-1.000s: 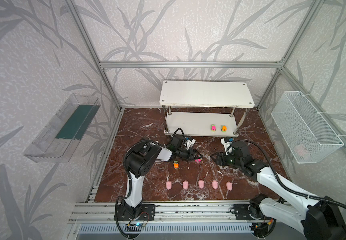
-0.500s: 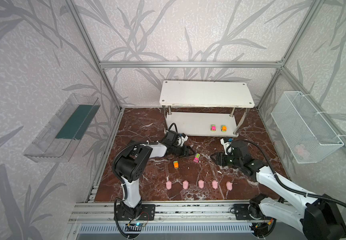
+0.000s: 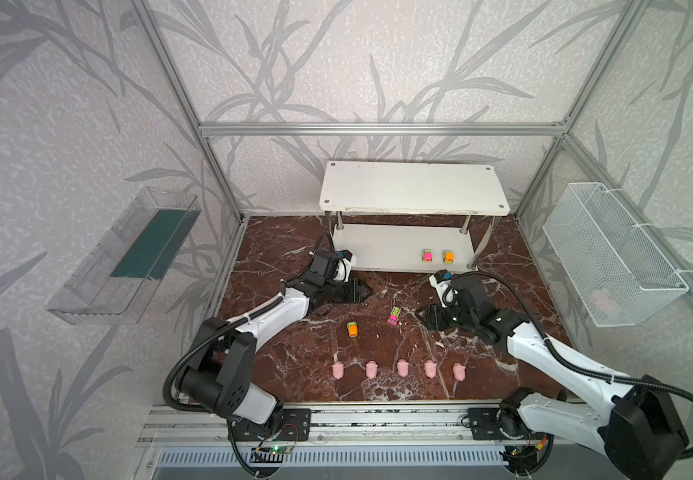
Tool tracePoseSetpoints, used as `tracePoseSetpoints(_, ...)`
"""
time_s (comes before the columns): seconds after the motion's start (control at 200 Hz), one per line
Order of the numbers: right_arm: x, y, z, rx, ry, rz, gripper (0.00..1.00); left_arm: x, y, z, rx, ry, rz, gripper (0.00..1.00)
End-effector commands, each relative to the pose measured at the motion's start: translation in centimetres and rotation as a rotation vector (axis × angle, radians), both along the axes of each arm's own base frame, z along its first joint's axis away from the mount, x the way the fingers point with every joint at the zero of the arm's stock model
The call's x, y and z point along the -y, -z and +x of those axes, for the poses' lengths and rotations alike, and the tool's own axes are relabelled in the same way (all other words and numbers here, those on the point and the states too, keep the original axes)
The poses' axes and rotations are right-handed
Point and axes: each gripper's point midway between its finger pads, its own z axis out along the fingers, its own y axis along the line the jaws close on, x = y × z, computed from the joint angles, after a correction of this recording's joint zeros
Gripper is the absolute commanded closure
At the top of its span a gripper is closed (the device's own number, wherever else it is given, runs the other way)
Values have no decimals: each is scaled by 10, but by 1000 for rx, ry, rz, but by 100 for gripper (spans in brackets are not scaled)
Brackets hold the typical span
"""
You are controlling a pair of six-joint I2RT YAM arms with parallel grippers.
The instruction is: Place and organize the plastic toys onto the shelf
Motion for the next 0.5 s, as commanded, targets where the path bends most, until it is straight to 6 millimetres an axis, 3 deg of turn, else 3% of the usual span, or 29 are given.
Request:
tracePoseSetpoints(0.0, -11, 23, -13, -55, -45, -71, 37, -19, 2, -6, 18, -73, 41, 52)
tracePoseSetpoints(0.075, -18, 35, -17, -84, -52, -80, 50, -27, -4, -6, 60, -114, 43, 69)
tracePoseSetpoints(0.12, -21, 42, -18, -97, -52, -87, 66, -31, -9, -5, 83, -131, 40, 77)
tracePoseSetpoints(0.255, -30, 55, -17, -120, -62, -133, 98, -41, -16, -3, 111, -165, 36, 94)
tracePoseSetpoints(0.28, -32, 57, -16, -120, -65, -143, 100, -42, -17, -3, 113, -170, 34, 100)
tracePoseSetpoints(0.495, -51, 69, -12, -105, -83, -195, 100, -50, -17, -3, 113, -184, 33, 100)
